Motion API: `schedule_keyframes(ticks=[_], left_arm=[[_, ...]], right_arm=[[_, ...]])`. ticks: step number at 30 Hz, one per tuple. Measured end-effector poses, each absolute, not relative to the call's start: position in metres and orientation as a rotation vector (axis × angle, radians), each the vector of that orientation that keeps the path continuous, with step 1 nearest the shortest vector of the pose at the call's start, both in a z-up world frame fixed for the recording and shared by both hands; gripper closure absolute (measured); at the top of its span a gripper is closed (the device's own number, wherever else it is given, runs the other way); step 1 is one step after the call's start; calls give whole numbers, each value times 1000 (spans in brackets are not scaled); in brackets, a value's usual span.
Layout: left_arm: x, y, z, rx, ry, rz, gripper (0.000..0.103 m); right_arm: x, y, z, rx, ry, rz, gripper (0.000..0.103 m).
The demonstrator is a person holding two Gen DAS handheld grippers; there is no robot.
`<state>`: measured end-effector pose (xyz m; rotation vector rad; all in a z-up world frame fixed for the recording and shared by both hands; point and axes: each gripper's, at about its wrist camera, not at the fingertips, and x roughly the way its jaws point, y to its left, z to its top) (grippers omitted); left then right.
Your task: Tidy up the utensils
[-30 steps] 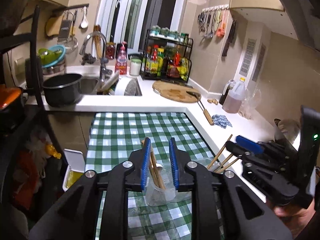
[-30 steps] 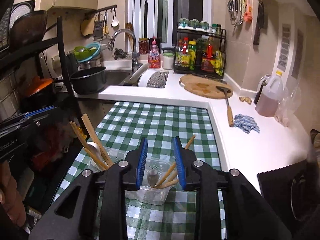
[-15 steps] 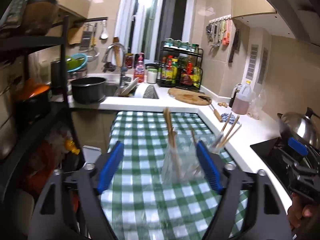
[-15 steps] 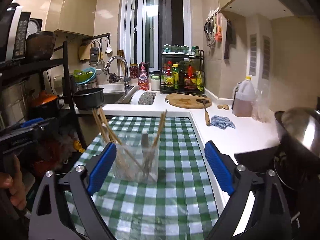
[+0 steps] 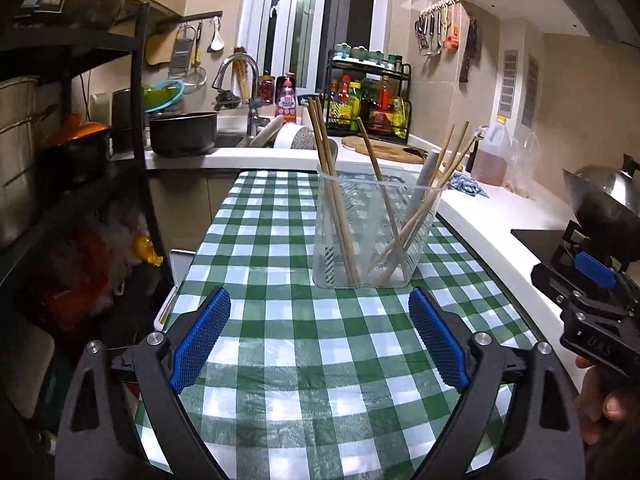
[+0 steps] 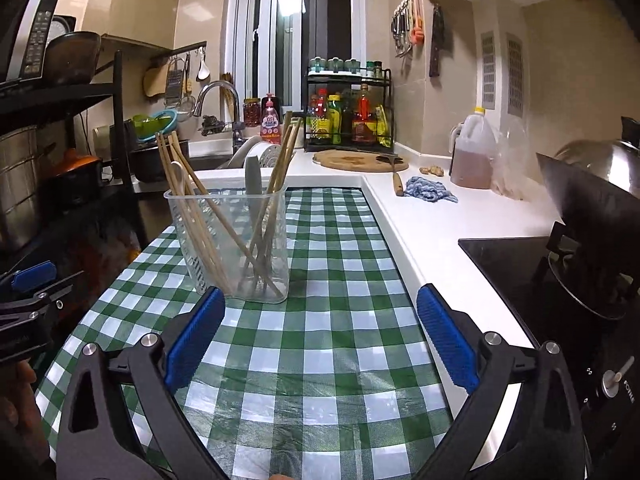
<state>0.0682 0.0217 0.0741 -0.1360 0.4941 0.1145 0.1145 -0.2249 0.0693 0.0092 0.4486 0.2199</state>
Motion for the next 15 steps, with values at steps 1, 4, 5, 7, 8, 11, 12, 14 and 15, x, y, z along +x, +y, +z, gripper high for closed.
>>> schedule_keyframes(ticks=[1, 4, 5, 7, 8, 11, 12, 14, 15], left_arm=[[68, 22, 74, -140, 491, 119, 15], [69, 20, 73, -146, 490, 126, 15], [70, 20, 72, -145, 491, 126, 15], [70, 18, 71, -136, 495, 123, 15], [69, 17, 71, -130, 495, 125, 15], [68, 15, 69, -109, 498, 125, 14], [67, 16, 69, -108, 496, 127, 14], [64, 17, 69, -112, 496, 125, 14], [63, 17, 69, -112, 496, 126, 14]], right_arm=[[113, -226, 69, 11, 436, 212, 6], [111, -224, 68, 14, 424, 208, 5], [111, -223, 68, 12, 425, 207, 5], [110, -220, 69, 9, 425, 197, 5], [110, -218, 70, 8, 424, 195, 5], [108, -216, 73, 15, 429, 177, 5], [109, -215, 73, 16, 434, 172, 5], [110, -214, 73, 14, 446, 164, 5], [110, -213, 73, 12, 451, 156, 5]])
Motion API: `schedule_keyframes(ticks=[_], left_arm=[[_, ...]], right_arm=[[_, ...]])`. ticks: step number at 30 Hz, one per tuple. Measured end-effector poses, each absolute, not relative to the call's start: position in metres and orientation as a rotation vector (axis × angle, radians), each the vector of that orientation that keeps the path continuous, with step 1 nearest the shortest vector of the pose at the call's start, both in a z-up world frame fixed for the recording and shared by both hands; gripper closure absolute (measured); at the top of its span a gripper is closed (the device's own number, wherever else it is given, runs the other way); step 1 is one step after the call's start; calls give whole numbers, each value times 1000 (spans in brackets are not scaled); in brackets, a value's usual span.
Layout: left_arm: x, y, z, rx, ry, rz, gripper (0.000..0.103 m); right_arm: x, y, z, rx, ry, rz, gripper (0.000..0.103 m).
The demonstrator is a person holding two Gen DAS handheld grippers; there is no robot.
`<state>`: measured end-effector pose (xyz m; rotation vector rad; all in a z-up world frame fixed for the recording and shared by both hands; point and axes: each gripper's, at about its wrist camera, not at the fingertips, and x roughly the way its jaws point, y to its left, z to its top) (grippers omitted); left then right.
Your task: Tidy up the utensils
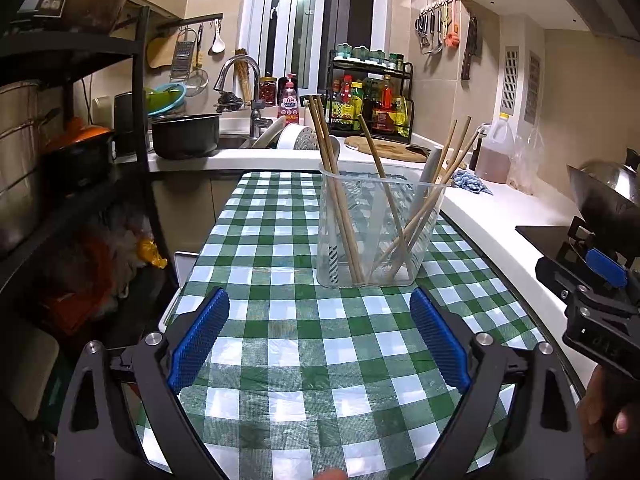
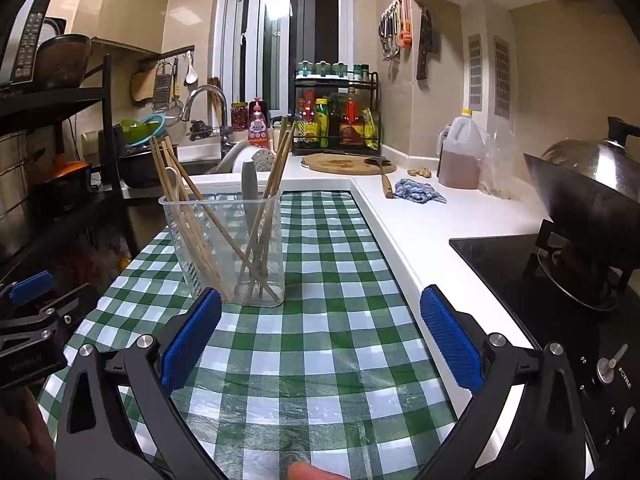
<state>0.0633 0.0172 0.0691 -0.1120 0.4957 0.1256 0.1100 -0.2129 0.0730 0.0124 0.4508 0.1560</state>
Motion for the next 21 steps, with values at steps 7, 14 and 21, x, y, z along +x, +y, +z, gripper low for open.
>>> schedule_keyframes(ticks=[7, 14, 21], left_arm=[[61, 21, 71, -112, 488, 134, 14], [60, 19, 71, -109, 487, 131, 14], [60, 18, 69, -104, 494, 128, 14]], right_arm=[[109, -209, 72, -11, 444, 162, 5], [109, -210, 70, -12, 447, 176, 5], [111, -209, 67, -16, 455, 170, 5]])
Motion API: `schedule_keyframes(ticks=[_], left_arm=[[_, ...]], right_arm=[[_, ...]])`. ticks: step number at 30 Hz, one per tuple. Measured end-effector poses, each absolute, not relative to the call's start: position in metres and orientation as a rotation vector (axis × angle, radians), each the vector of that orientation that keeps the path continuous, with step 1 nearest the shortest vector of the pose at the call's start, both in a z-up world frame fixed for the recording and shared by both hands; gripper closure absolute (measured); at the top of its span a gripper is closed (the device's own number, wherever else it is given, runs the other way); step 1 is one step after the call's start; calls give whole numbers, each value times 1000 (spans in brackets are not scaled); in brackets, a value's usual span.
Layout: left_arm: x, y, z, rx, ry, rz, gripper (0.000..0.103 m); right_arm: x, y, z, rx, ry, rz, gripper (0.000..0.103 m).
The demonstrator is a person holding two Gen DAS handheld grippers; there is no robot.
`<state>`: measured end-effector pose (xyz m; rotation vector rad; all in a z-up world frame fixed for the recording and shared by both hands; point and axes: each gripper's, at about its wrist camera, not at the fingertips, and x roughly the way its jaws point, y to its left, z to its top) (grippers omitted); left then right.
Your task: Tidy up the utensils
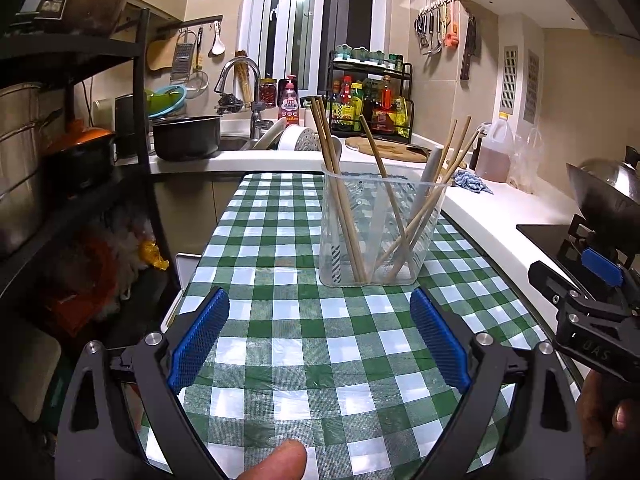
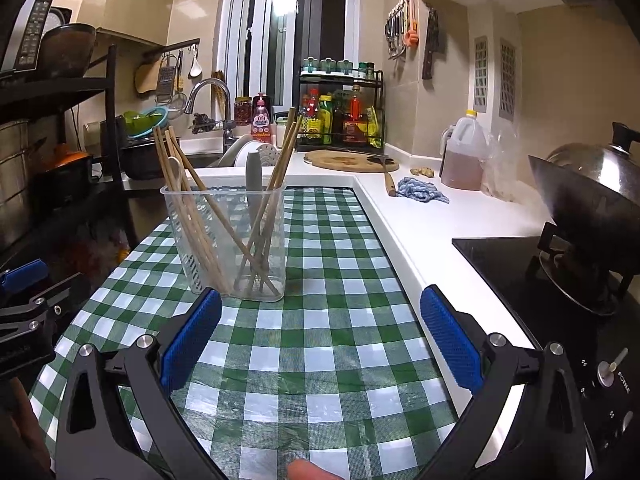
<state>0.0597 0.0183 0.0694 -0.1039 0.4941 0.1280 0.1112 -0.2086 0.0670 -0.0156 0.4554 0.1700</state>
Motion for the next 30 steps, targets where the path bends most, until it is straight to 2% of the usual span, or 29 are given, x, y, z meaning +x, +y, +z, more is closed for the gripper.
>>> schedule_keyframes(ticks=[30], left_arm=[[62, 17, 69, -99, 488, 121, 14]], right_arm=[[112, -211, 66, -1, 459, 165, 5]])
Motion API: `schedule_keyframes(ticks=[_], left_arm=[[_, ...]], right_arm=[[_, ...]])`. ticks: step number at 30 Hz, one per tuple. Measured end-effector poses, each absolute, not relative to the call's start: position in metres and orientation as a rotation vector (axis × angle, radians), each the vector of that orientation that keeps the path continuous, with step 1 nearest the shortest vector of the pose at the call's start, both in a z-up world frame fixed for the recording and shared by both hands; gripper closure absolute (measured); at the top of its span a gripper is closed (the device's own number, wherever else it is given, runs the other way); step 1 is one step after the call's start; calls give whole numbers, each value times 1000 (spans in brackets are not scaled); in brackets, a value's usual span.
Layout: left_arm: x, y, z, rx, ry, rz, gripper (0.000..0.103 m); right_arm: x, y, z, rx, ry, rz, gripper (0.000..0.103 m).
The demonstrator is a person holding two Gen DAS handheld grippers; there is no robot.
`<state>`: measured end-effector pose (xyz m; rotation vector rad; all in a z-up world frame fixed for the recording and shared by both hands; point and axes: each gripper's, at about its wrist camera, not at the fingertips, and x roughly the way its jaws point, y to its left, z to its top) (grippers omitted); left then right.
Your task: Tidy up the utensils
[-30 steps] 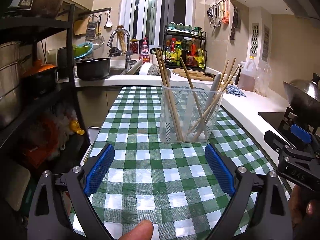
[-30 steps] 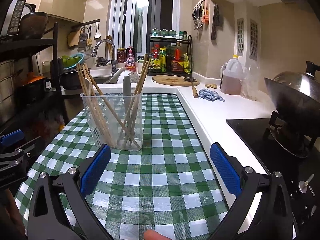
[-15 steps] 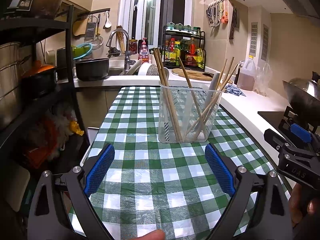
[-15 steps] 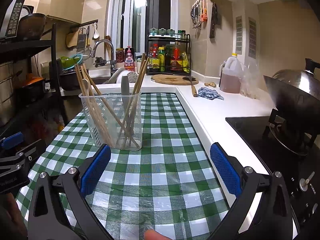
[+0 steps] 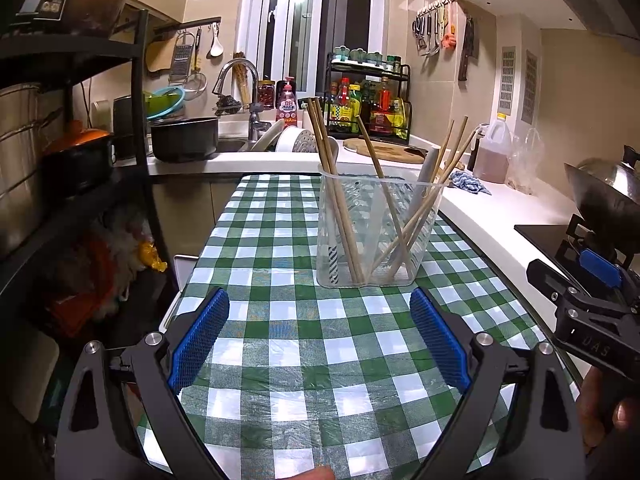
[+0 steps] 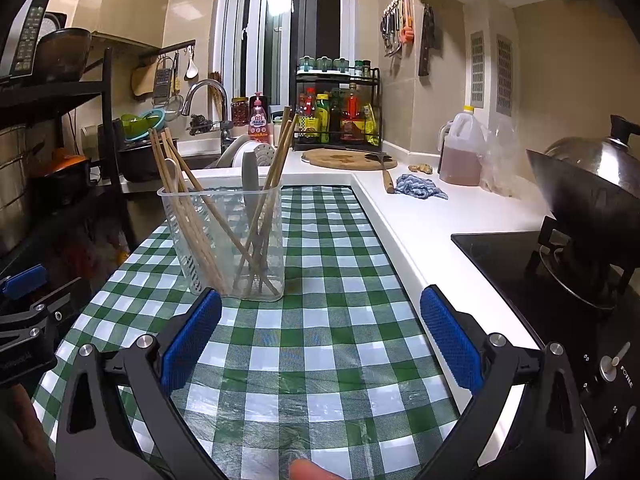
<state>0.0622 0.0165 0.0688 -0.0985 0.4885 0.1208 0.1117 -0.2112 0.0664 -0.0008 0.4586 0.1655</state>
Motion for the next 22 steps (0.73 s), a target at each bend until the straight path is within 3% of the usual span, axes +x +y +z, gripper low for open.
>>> schedule_keyframes(ticks=[22], left_arm=[[64, 14, 66, -104, 501, 115, 14]], right_arm=[[112, -212, 66, 1, 460, 166, 5]])
